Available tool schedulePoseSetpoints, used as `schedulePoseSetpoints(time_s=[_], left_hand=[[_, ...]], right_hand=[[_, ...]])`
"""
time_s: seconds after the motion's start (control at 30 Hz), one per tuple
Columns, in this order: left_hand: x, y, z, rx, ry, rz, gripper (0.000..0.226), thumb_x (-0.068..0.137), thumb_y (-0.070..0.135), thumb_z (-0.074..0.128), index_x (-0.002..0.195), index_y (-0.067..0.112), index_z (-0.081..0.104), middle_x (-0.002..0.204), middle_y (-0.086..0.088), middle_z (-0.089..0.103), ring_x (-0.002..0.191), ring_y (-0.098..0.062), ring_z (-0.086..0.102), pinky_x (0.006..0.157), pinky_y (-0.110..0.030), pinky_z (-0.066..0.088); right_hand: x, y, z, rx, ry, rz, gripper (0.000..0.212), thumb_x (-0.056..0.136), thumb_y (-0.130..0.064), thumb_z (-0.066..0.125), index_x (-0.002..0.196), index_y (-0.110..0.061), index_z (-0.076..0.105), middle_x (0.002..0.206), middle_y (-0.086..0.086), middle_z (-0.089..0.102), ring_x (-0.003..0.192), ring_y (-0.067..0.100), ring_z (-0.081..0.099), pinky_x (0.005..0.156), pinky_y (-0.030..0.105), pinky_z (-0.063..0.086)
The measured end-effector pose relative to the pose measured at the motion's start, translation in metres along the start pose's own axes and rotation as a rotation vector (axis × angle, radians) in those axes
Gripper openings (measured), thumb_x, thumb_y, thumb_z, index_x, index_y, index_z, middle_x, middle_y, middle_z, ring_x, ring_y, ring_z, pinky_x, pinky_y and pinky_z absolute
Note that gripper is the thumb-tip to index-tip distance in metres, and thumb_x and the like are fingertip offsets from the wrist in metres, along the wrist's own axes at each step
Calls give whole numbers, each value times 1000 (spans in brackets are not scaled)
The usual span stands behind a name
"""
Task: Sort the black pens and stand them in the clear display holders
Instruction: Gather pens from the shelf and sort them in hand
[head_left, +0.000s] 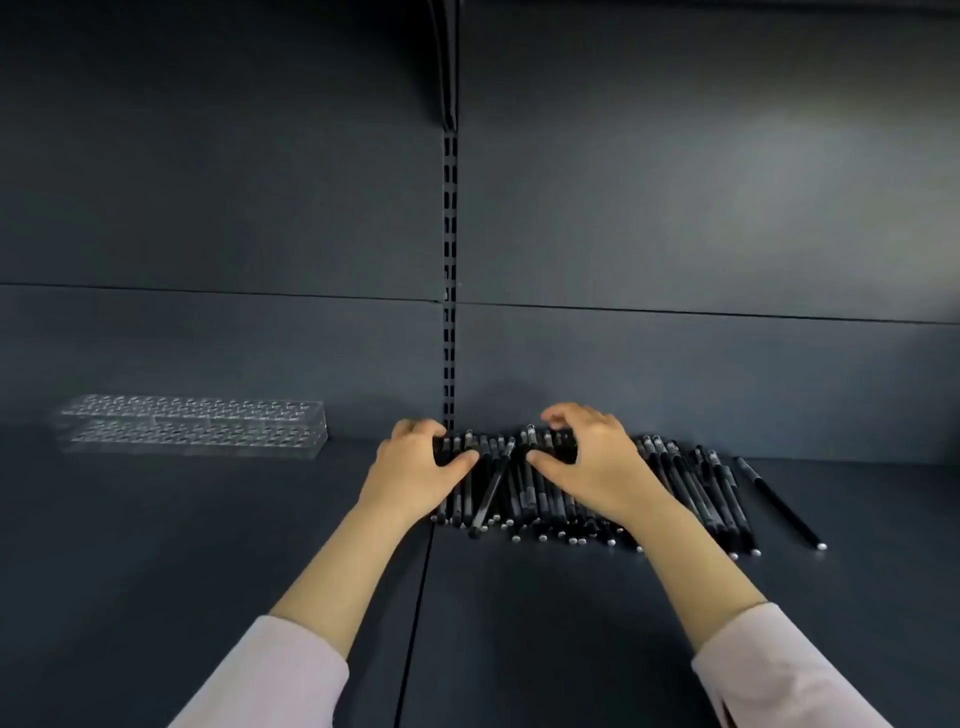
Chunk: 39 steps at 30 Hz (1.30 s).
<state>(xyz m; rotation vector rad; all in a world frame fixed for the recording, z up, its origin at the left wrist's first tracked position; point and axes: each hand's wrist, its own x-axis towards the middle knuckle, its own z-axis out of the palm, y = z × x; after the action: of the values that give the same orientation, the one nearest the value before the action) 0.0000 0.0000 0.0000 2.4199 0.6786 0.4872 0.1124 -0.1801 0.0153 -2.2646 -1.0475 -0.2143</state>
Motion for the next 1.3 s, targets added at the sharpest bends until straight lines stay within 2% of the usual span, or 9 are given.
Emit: schedulePoseSetpoints(time_s=[0.07, 0.2, 0.4, 0.63, 0.8, 0.93, 1.2, 1.3], left_hand=[[3, -1, 5, -43, -28, -89, 69, 86, 60, 60, 139, 18, 44, 144, -4, 37, 132, -28, 41, 100, -38, 43], [3, 0, 15, -57, -79, -159, 85, 82, 67, 59, 145, 16, 35, 149, -7, 34, 137, -30, 34, 105, -42, 40], [2, 6, 22, -44, -120, -206, 107, 75, 72, 62, 152, 12, 19, 156, -7, 27, 144, -33, 15, 111, -44, 30], [1, 16, 25, -120, -107, -243, 104, 76, 55, 74, 151, 13, 16, 152, -7, 33, 143, -32, 17, 110, -41, 31], [5, 19, 24, -269, -73, -360, 104, 74, 40, 83, 151, 14, 18, 152, -5, 32, 144, -29, 18, 109, -41, 34], [10, 25, 22, -282, -102, -425, 103, 75, 33, 83, 152, 19, 16, 153, -4, 31, 143, -29, 20, 106, -40, 37], [16, 29, 22, -385, -98, -496, 109, 69, 23, 88, 151, 17, 17, 152, -8, 33, 138, -31, 33, 107, -48, 41], [16, 27, 23, -447, -99, -500, 99, 73, 18, 86, 149, 13, 22, 149, -9, 38, 135, -30, 38, 99, -41, 43]], right_hand=[[1, 4, 3, -22, -1, 9, 46, 84, -45, 65, 125, -27, 54, 120, -10, 57, 117, 14, 47, 101, 34, 40], [0, 14, 12, -49, -25, 15, 47, 86, -45, 63, 127, -26, 53, 122, -9, 56, 119, 13, 45, 101, 30, 38], [0, 20, 21, -77, -29, 15, 46, 85, -46, 63, 126, -26, 54, 123, -10, 56, 121, 14, 44, 104, 38, 37], [-2, 22, 21, -85, -56, 20, 49, 86, -46, 62, 129, -26, 52, 125, -10, 55, 124, 13, 42, 107, 39, 34], [-2, 22, 21, -81, -61, 25, 49, 86, -46, 62, 129, -26, 53, 127, -9, 55, 125, 15, 42, 107, 40, 34], [-2, 22, 23, -98, -46, 40, 47, 87, -45, 61, 129, -26, 53, 130, -8, 54, 128, 16, 39, 109, 39, 31], [-2, 24, 24, -119, -64, 63, 49, 88, -46, 59, 132, -27, 51, 138, -8, 48, 134, 17, 33, 109, 36, 25], [-2, 24, 24, -131, -68, 68, 49, 88, -47, 59, 132, -27, 51, 139, -8, 46, 135, 18, 32, 109, 37, 24]])
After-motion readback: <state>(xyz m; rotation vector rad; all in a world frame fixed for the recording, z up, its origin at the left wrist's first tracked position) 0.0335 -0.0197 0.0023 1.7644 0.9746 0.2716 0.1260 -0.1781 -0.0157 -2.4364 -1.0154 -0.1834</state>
